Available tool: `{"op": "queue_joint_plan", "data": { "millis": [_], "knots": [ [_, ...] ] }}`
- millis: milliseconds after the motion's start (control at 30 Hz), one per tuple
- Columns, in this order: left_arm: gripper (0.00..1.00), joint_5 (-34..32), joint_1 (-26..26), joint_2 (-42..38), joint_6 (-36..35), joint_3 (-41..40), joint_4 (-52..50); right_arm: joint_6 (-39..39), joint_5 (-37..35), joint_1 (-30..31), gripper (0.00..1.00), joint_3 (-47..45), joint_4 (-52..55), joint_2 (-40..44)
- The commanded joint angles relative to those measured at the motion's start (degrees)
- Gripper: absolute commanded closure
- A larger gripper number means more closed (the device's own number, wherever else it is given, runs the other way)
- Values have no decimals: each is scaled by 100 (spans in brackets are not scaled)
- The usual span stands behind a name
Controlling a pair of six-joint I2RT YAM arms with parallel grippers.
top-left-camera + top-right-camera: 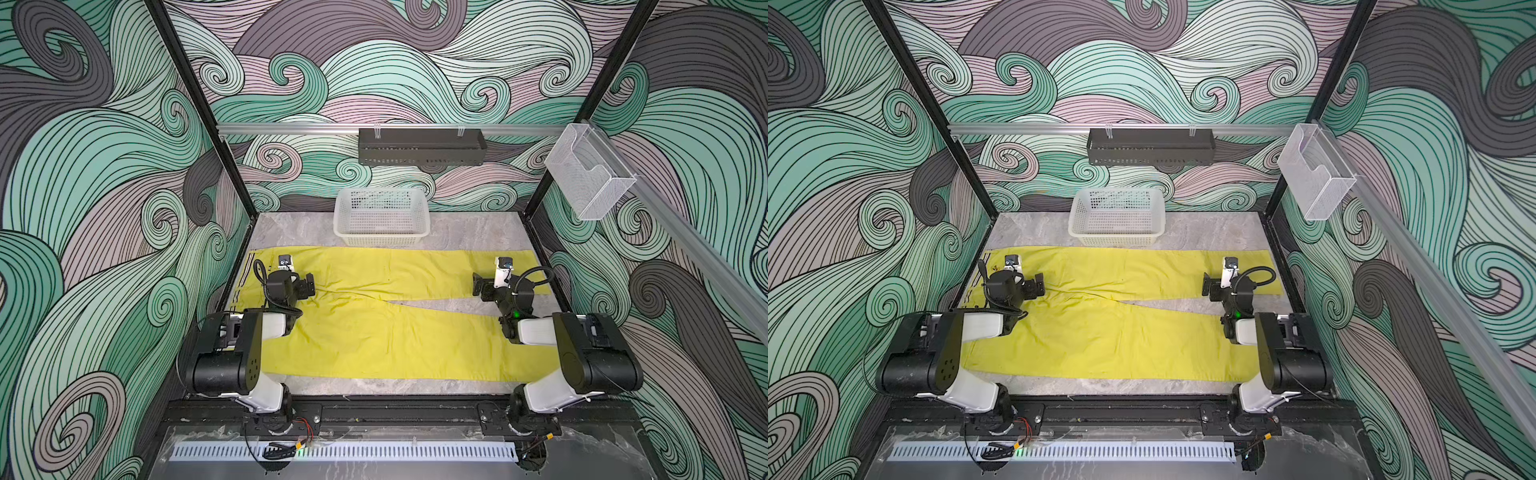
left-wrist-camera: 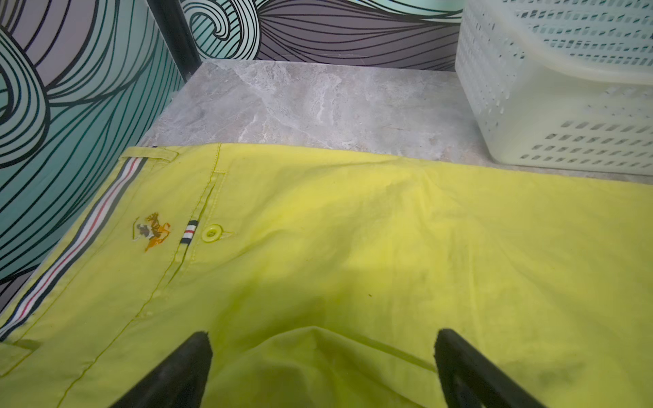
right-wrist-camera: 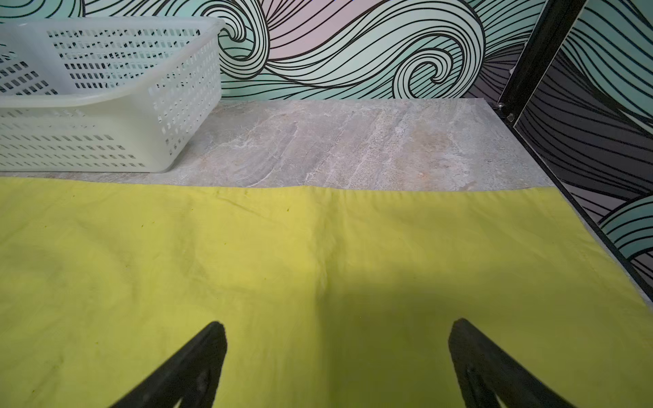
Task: Roll up the long pants
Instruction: Fold the long pant at the center of the board.
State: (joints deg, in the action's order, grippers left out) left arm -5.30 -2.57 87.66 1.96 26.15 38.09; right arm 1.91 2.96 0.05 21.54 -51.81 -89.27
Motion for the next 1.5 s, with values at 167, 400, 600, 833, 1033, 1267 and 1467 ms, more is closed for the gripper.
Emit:
{"op": "queue_joint_plan", "data": {
  "millis": [167, 400, 600, 833, 1033, 1267, 1467],
  "knots": [
    [1, 53, -42, -11, 39, 133, -47, -7, -77, 29, 1, 105, 0, -2],
    [1, 54, -42, -11, 33, 128, -45, -20, -110, 28, 1, 131, 39, -3],
    [1, 64, -42, -2, 33, 140, -56, -54, -246, 134, 1, 954, 2404, 1212],
    [1, -2219, -11, -992, 1433, 1589, -3349, -208, 1712, 126, 1, 3745, 5886, 2328],
    [2, 650, -420, -1579, 720, 4143, -5970, -1220, 2815, -60, 1, 4250, 6270, 2253],
    [1, 649, -556, -655, -904, 7033, -9401, -553, 917, -241, 1, 5221, 8059, 2222],
    [2, 2262, -1900, -307, 241, 6541, -8341, -1079, 1091, -1307, 1, 6265, 9074, 1044]
  ]
}}
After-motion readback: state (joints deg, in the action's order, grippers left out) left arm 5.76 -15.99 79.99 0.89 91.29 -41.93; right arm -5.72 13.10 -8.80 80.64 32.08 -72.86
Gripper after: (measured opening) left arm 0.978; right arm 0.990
